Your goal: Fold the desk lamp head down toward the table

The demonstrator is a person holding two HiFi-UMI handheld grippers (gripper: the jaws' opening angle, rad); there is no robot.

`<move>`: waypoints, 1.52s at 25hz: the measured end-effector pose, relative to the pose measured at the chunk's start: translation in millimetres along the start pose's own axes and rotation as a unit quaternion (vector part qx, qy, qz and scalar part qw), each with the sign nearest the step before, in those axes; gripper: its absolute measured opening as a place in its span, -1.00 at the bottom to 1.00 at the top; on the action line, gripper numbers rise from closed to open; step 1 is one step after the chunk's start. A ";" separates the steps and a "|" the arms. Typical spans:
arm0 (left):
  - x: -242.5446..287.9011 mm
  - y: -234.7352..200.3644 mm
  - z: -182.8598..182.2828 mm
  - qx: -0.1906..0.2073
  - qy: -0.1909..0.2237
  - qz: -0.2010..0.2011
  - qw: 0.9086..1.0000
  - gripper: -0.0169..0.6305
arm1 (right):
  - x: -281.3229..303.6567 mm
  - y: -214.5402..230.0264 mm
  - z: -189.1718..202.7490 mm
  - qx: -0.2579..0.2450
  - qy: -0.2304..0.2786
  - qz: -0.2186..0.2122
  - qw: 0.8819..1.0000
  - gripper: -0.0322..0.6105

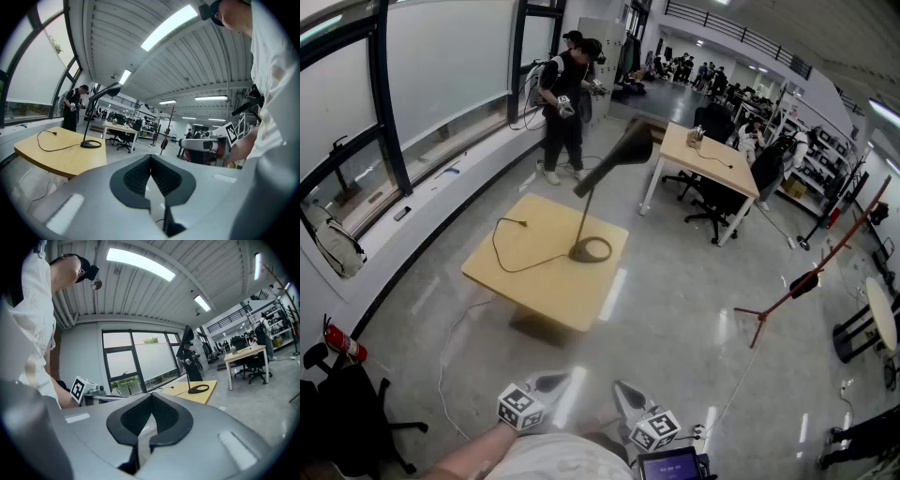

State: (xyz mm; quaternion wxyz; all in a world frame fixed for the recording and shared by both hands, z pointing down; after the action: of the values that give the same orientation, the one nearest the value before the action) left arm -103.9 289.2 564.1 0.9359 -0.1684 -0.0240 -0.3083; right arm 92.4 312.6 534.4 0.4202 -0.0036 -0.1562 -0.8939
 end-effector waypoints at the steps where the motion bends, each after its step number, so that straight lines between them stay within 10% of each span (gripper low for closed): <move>1: 0.3 -0.7 -1.1 0.001 0.000 0.000 1.000 -0.94 | 0.8 0.1 -3.8 0.002 0.007 0.001 1.000 -0.89; 38: 1.5 -12.0 -15.9 -0.005 0.021 -0.008 1.000 -0.94 | 4.4 2.5 -19.9 -0.019 -0.003 0.024 1.000 -0.86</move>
State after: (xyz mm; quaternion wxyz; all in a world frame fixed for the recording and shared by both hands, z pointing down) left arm -110.7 274.0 552.9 0.9327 -0.1666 -0.0040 -0.3198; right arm 93.9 302.2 516.8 0.4406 -0.0178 -0.1404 -0.8865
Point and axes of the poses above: the fingertips, and each gripper's own axes: x forward along the fingers, y to its right, z out of its underside, the point moved 6 cm from there along -x, backward along the fingers, and after that the axes turned 4 degrees about z, right-handed, at the moved point
